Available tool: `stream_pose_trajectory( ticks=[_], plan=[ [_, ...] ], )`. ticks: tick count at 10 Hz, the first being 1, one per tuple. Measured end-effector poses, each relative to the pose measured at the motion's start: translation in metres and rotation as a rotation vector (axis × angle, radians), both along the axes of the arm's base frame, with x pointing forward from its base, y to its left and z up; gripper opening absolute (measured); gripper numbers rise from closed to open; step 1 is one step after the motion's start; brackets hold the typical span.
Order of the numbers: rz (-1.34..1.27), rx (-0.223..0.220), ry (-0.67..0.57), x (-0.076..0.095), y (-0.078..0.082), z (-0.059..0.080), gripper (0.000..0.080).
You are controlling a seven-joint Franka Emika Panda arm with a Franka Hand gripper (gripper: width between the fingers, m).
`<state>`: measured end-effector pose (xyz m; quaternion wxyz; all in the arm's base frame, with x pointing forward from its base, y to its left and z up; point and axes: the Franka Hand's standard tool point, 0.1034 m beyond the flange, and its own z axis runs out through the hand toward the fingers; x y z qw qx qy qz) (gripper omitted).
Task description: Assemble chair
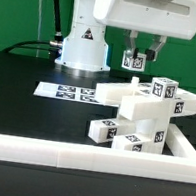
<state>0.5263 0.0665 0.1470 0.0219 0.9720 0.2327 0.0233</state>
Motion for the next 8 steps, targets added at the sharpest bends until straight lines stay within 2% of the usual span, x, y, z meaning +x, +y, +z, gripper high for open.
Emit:
stream_pose_trajectory(
  ticks=[3,4,6,8],
  plan=[
    [0.001,-0.003,0.0,0.004,0.001,-0.001,0.0284],
    [0.009,-0.006,-0.002,0.011,0.006,0.0,0.0284],
    [0.014,-0.013,-0.006,0.023,0.003,0.0,0.0284],
    [0.011,-0.019,-0.004,0.026,0.001,-0.004,0.0284]
  ],
)
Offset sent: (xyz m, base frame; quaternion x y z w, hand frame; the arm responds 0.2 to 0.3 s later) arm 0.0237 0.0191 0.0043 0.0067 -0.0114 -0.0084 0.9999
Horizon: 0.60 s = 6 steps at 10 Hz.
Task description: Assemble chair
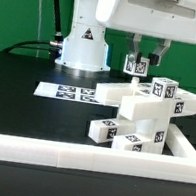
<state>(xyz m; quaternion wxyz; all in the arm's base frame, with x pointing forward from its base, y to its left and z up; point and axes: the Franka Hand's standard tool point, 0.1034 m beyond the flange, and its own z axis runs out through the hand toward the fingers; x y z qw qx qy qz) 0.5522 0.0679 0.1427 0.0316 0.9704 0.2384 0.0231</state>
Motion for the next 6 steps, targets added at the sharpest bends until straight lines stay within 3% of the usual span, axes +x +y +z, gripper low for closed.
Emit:
stream_pose_trajectory(
  ticks=[6],
  plan=[
    [-0.012,-0.001,0.01,-0.006,0.0017,-0.0036,0.0284]
  ],
)
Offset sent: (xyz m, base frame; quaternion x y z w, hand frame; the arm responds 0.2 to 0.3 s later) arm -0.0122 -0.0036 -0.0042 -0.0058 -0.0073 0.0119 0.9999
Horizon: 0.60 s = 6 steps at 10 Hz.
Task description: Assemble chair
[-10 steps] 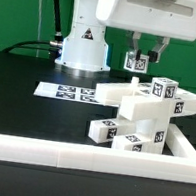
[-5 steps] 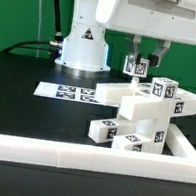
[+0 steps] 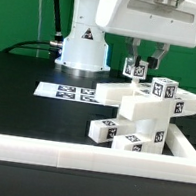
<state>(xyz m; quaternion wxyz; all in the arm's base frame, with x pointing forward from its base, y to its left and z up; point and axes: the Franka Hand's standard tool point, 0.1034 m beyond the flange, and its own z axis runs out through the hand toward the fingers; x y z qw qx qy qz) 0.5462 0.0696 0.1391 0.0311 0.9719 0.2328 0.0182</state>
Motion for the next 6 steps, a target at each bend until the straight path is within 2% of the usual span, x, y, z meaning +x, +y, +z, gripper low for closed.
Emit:
stream_pose_trajectory(
  ticks=[6],
  plan=[
    [-0.027,0.002,0.005,-0.0058,0.0025,-0.0041,0.0284]
  ],
)
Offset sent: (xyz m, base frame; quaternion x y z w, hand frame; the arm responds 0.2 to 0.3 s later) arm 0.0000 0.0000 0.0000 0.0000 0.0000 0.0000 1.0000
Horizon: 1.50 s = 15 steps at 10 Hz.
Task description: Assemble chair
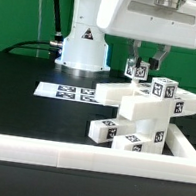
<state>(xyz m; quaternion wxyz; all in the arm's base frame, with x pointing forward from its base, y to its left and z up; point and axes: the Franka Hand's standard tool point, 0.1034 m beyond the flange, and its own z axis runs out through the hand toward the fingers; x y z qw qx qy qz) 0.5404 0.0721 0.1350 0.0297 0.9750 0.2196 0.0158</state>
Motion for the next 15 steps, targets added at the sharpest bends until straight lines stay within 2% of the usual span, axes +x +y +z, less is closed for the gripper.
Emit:
stream_pose_trajectory(
  ticks=[7,15],
  plan=[
    [-0.003,0.0,-0.001,0.0006,0.0027,-0.0005,0.0284],
    [-0.002,-0.002,0.006,-0.0016,-0.0015,-0.0044,0.0284]
  ],
)
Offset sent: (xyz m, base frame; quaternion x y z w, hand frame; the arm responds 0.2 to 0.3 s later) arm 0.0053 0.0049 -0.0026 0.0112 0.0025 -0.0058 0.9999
